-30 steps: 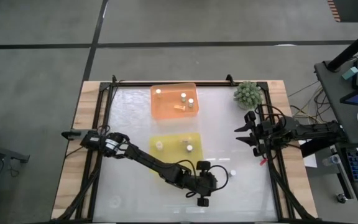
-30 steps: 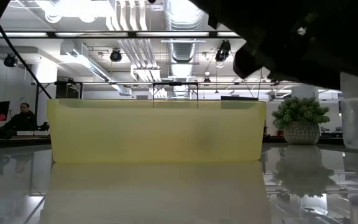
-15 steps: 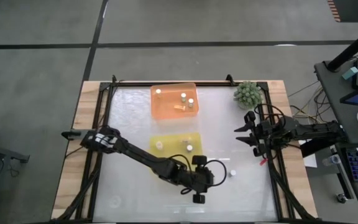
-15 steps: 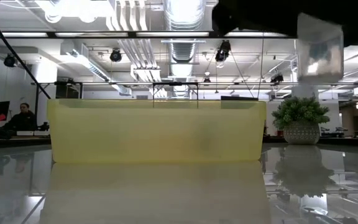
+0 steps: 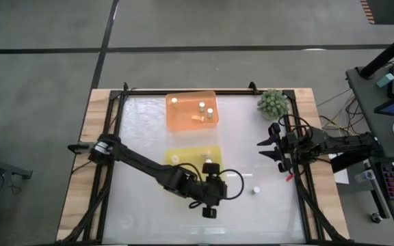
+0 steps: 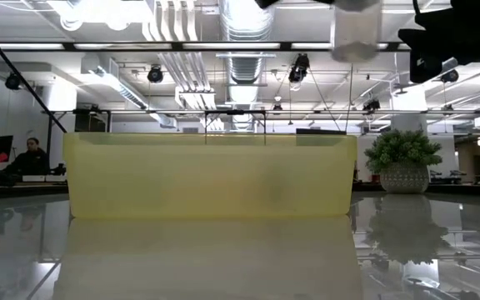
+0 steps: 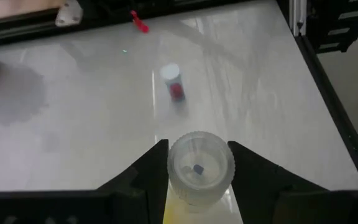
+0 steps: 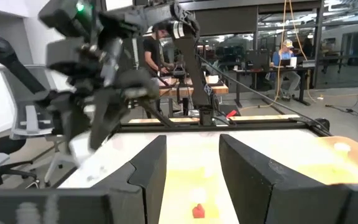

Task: Pick and place medicine bottles into bin by pill shape (circle, oval)
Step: Put the transparent capsule bottle into the yellow bin

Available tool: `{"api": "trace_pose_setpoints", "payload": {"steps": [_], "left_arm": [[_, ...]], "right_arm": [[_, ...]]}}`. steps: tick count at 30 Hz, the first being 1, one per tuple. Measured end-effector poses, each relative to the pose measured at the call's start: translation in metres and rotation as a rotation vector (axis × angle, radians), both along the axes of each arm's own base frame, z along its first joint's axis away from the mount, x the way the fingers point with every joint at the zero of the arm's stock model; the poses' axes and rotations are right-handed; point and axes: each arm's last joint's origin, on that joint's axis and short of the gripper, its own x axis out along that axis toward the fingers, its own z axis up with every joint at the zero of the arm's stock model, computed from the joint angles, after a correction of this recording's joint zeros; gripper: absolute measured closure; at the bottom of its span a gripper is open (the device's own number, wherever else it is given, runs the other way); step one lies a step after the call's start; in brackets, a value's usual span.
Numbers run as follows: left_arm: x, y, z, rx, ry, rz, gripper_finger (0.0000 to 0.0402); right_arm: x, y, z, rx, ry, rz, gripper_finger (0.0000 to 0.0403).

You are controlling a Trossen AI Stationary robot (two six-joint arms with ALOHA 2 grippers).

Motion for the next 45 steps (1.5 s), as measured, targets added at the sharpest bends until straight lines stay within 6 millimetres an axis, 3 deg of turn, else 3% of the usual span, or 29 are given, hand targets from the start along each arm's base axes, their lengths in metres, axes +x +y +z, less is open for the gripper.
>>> {"api": "trace_pose_setpoints", "payload": {"steps": [7, 18, 32, 45], "left_arm": [[-0.027, 0.013, 0.016, 0.032, -0.021, 0.079, 0.0274], [-0.076, 0.037, 0.002, -0.01, -0.073, 0.398, 0.0274], [-0.093, 0.049, -0.044, -0.171, -0.157, 0.754, 0.0274], [-0.101, 0.056, -0.073, -0.231, -0.151, 0.877, 0.0274]], "right_arm": [[0.0, 0.0, -0.001, 0.001, 0.006, 0.001, 0.0264], [0.0, 0.0, -0.001, 0.0, 0.007, 0.0, 0.0264], [0.0, 0.0, -0.002, 0.001, 0.009, 0.0, 0.0264], [0.0, 0.0, -0.002, 0.003, 0.01, 0.0, 0.0264]]}}
